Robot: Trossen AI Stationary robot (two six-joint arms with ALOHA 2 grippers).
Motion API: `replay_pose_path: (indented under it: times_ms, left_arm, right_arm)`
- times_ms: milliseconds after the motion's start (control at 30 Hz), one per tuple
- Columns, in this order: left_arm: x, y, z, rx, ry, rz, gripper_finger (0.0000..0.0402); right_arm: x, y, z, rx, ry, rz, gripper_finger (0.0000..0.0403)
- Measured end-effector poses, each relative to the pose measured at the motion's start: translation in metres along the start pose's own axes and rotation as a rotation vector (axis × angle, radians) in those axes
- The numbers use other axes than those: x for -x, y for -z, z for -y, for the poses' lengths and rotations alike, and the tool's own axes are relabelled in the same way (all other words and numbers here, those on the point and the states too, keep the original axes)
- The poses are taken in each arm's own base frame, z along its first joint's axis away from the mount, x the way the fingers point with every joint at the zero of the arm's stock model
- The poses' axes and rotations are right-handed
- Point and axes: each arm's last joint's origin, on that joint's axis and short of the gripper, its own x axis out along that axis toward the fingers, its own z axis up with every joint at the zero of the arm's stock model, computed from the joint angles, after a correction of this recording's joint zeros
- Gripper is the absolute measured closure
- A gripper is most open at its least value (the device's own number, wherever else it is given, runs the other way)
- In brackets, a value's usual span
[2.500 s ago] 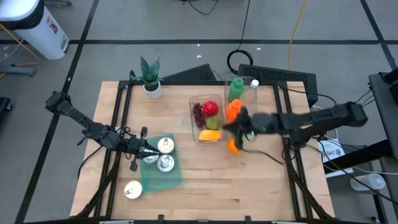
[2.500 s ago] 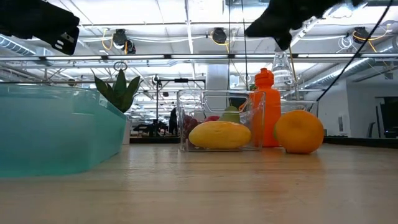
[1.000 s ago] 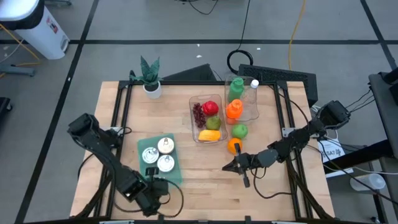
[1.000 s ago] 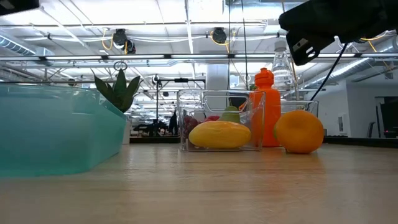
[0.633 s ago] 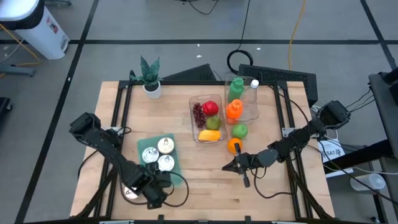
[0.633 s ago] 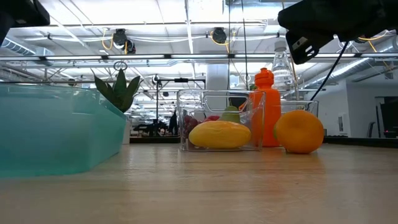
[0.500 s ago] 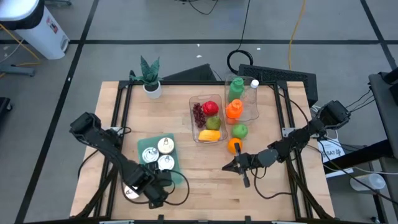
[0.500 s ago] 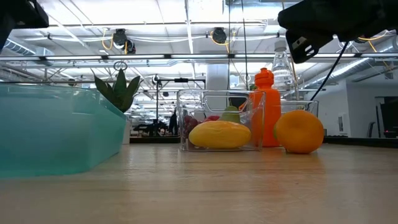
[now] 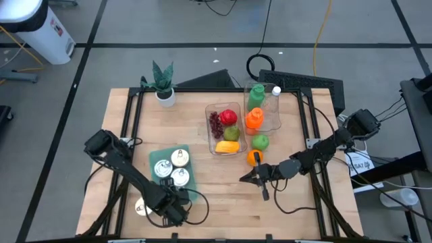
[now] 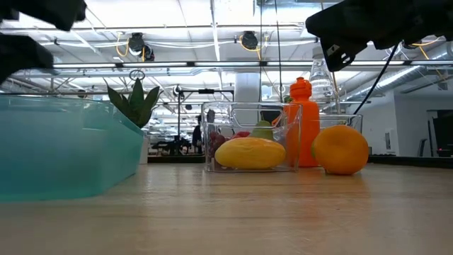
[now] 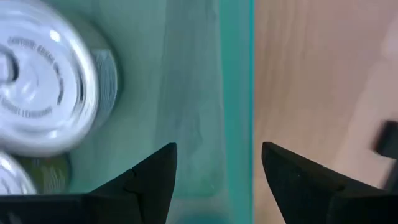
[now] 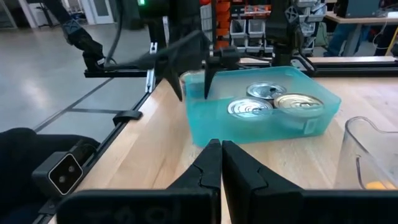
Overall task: Pick & Place Food Item
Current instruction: Adjust the green bin on the table
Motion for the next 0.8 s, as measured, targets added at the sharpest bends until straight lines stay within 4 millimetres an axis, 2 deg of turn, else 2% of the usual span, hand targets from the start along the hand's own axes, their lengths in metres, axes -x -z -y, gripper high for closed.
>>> replay_pose_path:
  times_ms: [167, 333, 533, 700, 800]
  left_arm:
    - [-0.013, -0.006, -0.007, -0.027, -0.067, -0.053, 0.0179]
    - [-0.023, -0.015, -0.017, -0.053, -0.121, -0.088, 0.0249]
    - [-0.023, -0.026, -0.031, -0.076, -0.188, -0.063, 0.0316]
    - [-0.023, -0.036, -0.045, -0.124, -0.205, -0.080, 0.0347]
    - [-0.023, -0.042, -0.052, -0.127, -0.205, -0.079, 0.0349]
  right_arm:
    - [0.000, 0.000, 0.000, 0.003, 0.000, 0.004, 0.0399]
    - [0.000, 0.000, 0.000, 0.004, 0.000, 0.002, 0.0399]
    - [0.000, 0.000, 0.000, -0.001, 0.000, -0.002, 0.0399]
    - [0.000, 0.000, 0.000, -0.001, 0.001, -0.003, 0.0399]
    - [0.000, 0.000, 0.000, -0.006, 0.000, -0.003, 0.0399]
